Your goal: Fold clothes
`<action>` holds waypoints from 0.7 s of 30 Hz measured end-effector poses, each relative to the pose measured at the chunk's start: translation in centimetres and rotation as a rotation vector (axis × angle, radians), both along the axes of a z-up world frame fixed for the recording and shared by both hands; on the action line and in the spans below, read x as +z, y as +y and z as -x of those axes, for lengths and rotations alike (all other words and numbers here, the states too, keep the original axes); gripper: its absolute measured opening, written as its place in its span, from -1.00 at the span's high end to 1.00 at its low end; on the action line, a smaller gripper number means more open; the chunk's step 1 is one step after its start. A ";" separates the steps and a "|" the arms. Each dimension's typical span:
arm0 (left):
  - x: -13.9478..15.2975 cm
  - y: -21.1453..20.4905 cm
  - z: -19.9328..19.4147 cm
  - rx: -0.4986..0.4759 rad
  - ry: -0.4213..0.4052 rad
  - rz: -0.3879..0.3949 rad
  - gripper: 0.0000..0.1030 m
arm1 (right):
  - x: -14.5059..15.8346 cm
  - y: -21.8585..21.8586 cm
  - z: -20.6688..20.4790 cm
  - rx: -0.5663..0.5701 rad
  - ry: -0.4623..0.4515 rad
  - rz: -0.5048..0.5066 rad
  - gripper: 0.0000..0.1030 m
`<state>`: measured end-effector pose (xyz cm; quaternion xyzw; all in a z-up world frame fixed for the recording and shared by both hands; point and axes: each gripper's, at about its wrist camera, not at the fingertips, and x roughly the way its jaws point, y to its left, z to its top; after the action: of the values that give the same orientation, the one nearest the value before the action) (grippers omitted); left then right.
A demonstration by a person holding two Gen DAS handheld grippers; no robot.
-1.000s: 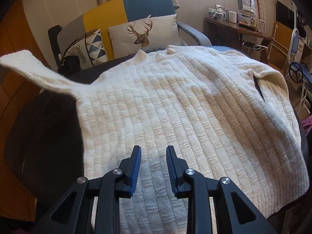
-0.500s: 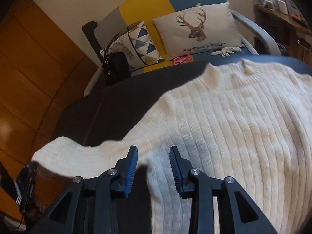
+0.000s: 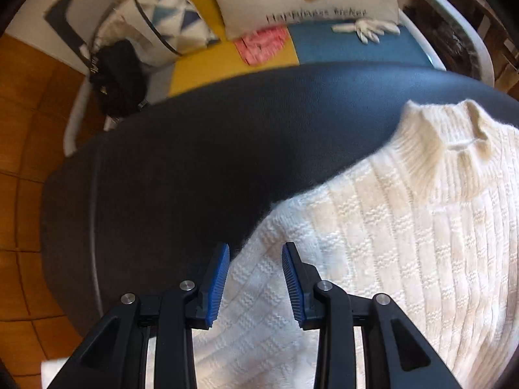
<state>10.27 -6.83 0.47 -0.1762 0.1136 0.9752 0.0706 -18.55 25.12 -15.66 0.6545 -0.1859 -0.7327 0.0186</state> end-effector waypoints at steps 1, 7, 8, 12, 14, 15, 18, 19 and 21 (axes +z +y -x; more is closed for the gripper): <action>0.4 0.2 -0.1 -0.013 0.016 -0.010 0.90 | -0.4 -0.4 0.5 0.004 -0.036 -0.020 0.34; 2.2 0.5 -0.8 -0.069 0.105 -0.060 0.90 | -2.6 -3.8 2.2 0.080 -0.206 -0.122 0.22; 2.3 0.5 -1.0 -0.074 0.111 -0.067 0.90 | -2.6 -4.4 2.4 0.099 -0.205 -0.139 0.00; 2.5 0.7 -1.5 -0.090 0.111 -0.077 0.89 | -3.0 -7.4 3.2 0.214 -0.234 -0.169 -0.96; 2.3 1.0 -1.6 -0.083 0.105 -0.064 0.89 | -3.2 -9.0 3.8 0.265 -0.249 -0.249 -1.00; 2.3 1.0 -1.7 -0.083 0.099 -0.062 0.89 | -2.7 -8.9 3.8 0.244 -0.240 -0.249 -1.00; 2.2 1.0 -2.0 -0.082 0.080 -0.070 0.88 | -1.0 -8.6 3.7 0.184 -0.187 -0.241 -0.86; 2.1 1.0 -2.0 -0.080 0.076 -0.068 0.88 | -0.5 -8.3 3.4 0.169 -0.168 -0.231 -0.81; 2.1 1.2 -2.0 -0.073 0.068 -0.061 0.88 | 0.5 -8.1 2.9 0.167 -0.138 -0.235 -0.68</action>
<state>12.29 -5.62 2.55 -0.1366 0.0923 0.9804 0.1076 -21.46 17.02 -15.15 0.7141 -0.0444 -0.6985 -0.0100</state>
